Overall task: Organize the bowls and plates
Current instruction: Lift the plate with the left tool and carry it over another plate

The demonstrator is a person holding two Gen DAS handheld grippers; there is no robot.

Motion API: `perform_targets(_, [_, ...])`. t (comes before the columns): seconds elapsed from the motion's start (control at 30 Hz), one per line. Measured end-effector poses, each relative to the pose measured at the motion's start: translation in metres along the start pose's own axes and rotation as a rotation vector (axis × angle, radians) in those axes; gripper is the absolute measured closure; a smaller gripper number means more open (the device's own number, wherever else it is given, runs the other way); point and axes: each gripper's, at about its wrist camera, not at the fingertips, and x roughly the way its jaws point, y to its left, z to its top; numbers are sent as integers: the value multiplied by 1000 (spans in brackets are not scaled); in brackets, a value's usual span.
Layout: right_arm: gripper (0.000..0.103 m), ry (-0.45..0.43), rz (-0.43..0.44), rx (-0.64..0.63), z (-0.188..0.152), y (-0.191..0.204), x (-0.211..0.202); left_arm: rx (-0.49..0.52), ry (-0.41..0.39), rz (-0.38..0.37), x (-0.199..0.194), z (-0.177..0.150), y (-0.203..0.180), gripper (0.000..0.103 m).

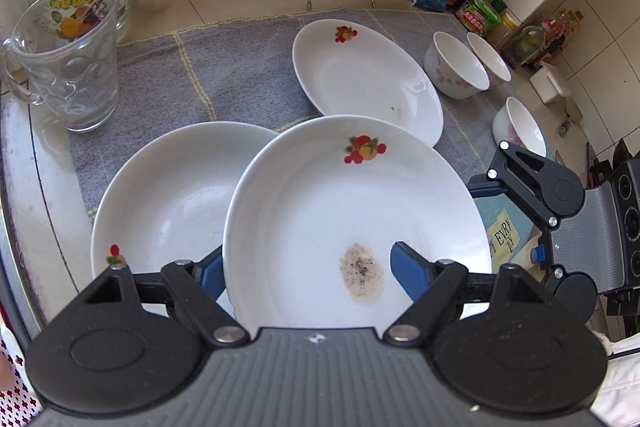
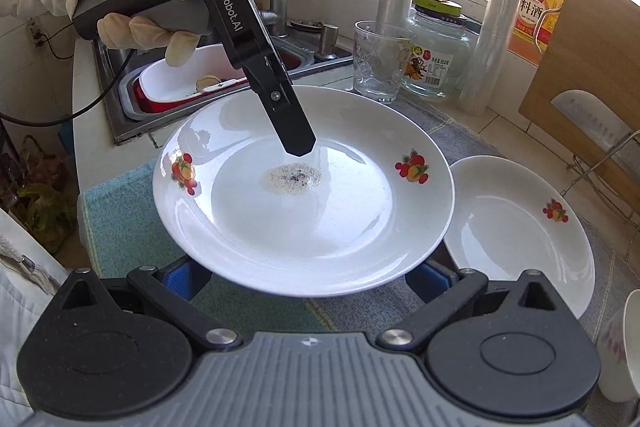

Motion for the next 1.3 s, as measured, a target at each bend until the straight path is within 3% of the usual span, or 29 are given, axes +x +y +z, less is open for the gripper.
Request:
perform_targets(0.57, [0,54,-50,9,28,14,29,32,5,-40,2,-4,47,22])
perform_targets(1.0, [0,32,-12,-19,28,10,28,70,45,66,14,-9,38,21])
perform_targets(1.3, [0,9,38,-32,26,3,25,29,69,102,16,-7,35,21])
